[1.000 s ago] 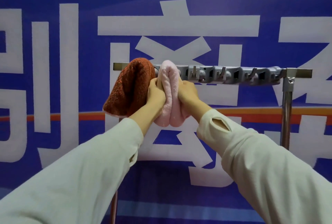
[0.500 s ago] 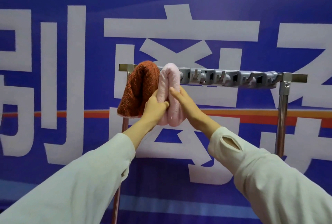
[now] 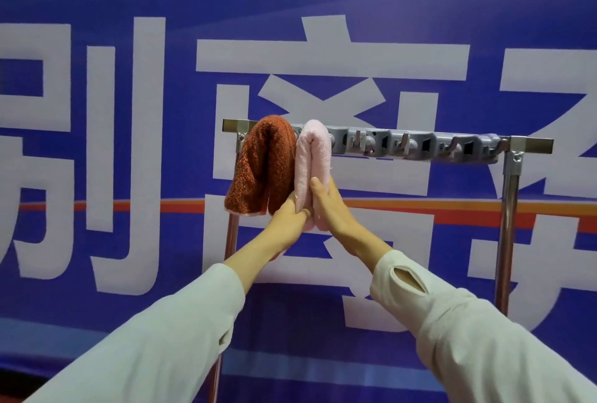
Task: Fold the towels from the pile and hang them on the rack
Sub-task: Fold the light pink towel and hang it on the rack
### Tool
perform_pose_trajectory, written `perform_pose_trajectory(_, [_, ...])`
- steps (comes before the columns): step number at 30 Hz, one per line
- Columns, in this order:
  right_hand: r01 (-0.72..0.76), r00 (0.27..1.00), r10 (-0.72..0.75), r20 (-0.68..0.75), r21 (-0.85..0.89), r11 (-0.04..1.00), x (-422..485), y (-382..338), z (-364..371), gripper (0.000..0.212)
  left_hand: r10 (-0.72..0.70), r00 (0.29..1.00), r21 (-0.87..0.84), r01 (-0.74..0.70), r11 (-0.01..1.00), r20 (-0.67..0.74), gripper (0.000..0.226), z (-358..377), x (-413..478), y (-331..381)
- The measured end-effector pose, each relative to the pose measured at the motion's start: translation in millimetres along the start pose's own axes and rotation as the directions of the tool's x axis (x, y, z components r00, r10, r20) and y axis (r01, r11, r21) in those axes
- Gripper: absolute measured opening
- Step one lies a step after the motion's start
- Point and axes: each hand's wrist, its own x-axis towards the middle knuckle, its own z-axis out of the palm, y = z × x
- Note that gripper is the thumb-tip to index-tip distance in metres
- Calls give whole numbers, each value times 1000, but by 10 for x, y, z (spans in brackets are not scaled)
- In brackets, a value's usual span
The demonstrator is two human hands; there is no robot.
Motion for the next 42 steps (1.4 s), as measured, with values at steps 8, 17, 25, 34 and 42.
perform_pose_trajectory(8, [105,973,-139,-186,-181,978,-100,-160,-136,59,265,916,263,-187,947,-303,31,-124,-292,138])
perform_pose_trajectory(17, [253,956,-279,-90,-230,940,-259,-613,305,40,155,779,285,31,958,-607,58,-482,29,346])
perform_pose_trajectory(25, [-239,971,211,-113,-479,844,55,-569,600,53,61,904,197,26,980,-424,29,-665,17,239])
perform_pose_trajectory(34, [97,976,-203,-80,-674,732,-45,-493,588,21,197,854,297,-52,953,-482,24,-716,-27,0])
perform_pose_trajectory(42, [110,976,-191,-106,-519,848,-151,-319,518,21,58,971,49,-48,998,-233,47,-593,-120,-98])
